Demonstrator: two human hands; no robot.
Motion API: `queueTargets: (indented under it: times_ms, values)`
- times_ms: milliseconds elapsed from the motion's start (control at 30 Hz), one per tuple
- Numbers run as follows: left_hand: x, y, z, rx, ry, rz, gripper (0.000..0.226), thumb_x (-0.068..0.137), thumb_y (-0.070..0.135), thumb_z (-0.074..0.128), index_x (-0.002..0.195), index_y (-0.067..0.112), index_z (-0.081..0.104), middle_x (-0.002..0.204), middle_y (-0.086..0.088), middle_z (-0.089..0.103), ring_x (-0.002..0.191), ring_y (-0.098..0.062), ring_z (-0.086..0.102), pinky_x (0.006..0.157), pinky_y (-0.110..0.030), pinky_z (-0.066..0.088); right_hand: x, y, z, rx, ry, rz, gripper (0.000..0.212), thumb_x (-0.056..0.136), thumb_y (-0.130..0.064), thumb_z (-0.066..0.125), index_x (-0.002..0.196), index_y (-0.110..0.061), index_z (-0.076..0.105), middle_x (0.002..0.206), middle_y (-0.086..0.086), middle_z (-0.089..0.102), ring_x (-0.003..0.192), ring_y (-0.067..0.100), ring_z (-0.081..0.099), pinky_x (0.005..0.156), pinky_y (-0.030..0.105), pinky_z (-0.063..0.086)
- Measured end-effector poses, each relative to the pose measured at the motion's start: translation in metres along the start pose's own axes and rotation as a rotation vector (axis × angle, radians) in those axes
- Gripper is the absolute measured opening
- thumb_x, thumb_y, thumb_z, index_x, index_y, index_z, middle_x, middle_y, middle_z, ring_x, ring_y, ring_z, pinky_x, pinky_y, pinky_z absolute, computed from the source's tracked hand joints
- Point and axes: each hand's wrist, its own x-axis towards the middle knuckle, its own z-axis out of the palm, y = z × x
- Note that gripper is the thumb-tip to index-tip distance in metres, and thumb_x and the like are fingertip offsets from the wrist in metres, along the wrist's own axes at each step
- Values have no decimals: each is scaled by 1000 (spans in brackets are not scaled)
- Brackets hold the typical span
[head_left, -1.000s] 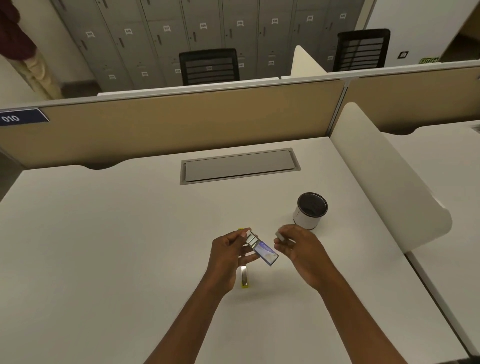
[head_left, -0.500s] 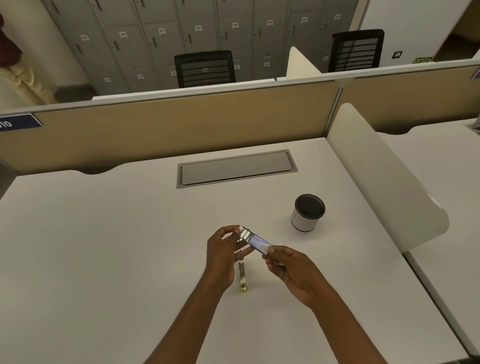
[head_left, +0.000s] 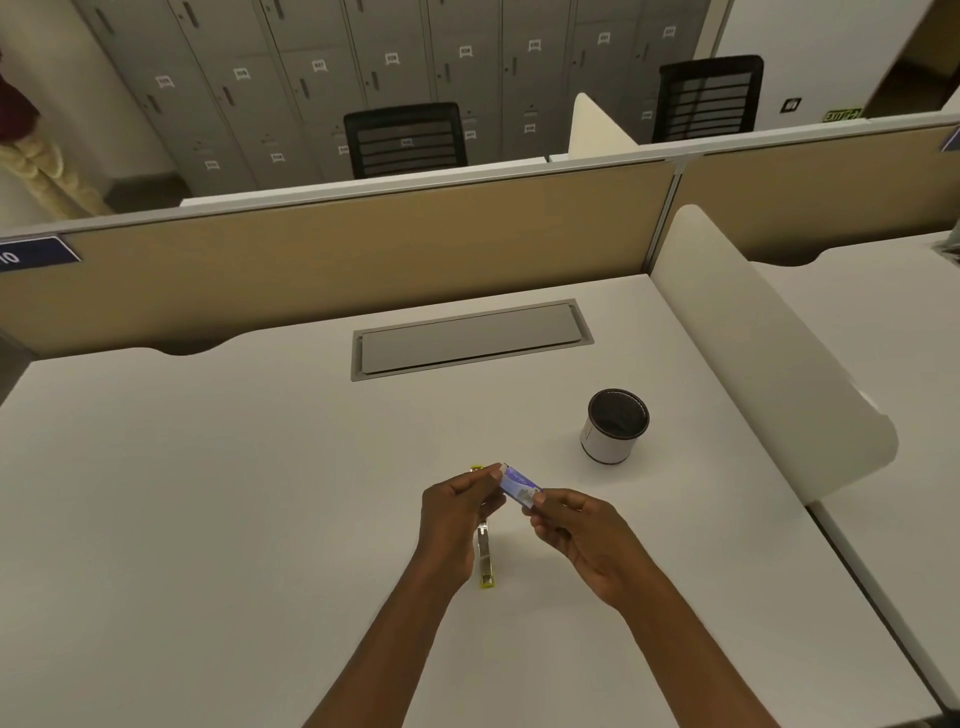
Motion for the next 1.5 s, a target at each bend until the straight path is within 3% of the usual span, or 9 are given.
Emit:
queueTargets:
  times_ms: [333, 467, 667, 867, 967, 1067, 1167, 1300, 1500]
  values:
    - [7, -15, 4, 318, -120, 114, 23, 96, 9, 69, 109, 21, 83, 108, -1, 83, 105, -20, 77, 99, -39, 60, 9, 4, -17, -48, 20, -20, 15, 93, -10, 70, 103, 0, 75, 96, 21, 76, 79, 22, 70, 77, 28, 63]
    - [17, -28, 12, 695, -313, 186, 52, 86, 12, 76, 134, 30, 65, 131, 13, 69, 115, -5, 68, 95, -24, 57, 18, 9, -28, -129, 120, -8, 18, 90, -12, 74, 104, -1, 72, 92, 23, 77, 75, 25, 71, 72, 30, 62]
    - [45, -46, 32, 1050, -340, 384, 54, 83, 25, 86, 131, 12, 63, 127, -4, 60, 107, -14, 58, 84, -2, 40, 38, 14, -49, -258, 234, 2, 14, 89, -13, 75, 99, -2, 73, 90, 24, 75, 74, 24, 71, 74, 29, 63]
    - [71, -60, 48, 1212, -262, 351, 60, 82, 28, 84, 135, 14, 60, 135, -4, 61, 123, -25, 54, 105, -37, 44, 57, 15, -61, -460, 356, 54, 15, 93, -12, 64, 97, 0, 71, 86, 14, 71, 72, 21, 65, 68, 28, 56]
    - [83, -64, 53, 1327, -251, 345, 56, 84, 33, 82, 134, 19, 60, 138, -1, 61, 127, -25, 53, 104, -38, 36, 57, 16, -68, -836, 375, -3, 15, 93, -9, 56, 95, -4, 70, 90, 3, 68, 83, 19, 63, 68, 25, 48]
    - [89, -71, 54, 1359, -251, 331, 52, 87, 36, 80, 132, 21, 60, 138, 0, 61, 127, -24, 53, 103, -37, 33, 53, 16, -77, -964, 329, -38, 24, 88, 8, 49, 84, -8, 66, 83, -7, 59, 85, 17, 59, 72, 26, 48]
    - [92, -78, 52, 1347, -245, 317, 52, 87, 35, 80, 133, 21, 59, 139, 0, 61, 126, -24, 52, 103, -38, 33, 50, 13, -85, -987, 309, -15, 24, 81, 14, 58, 81, -9, 64, 86, 2, 63, 82, 22, 64, 70, 29, 52]
    - [94, -82, 52, 1344, -241, 339, 56, 85, 34, 81, 135, 21, 57, 140, 0, 59, 126, -25, 52, 101, -38, 32, 49, 13, -91, -914, 327, -19, 7, 81, 6, 62, 80, 4, 68, 76, 23, 74, 57, 25, 70, 45, 21, 49]
    - [77, -83, 42, 1242, -106, 406, 80, 83, 47, 80, 152, 23, 46, 149, -2, 48, 138, -24, 42, 111, -41, 29, 49, 12, -86, -863, 297, -79, 9, 85, -3, 67, 80, 4, 69, 75, 19, 75, 54, 18, 67, 53, 24, 54]
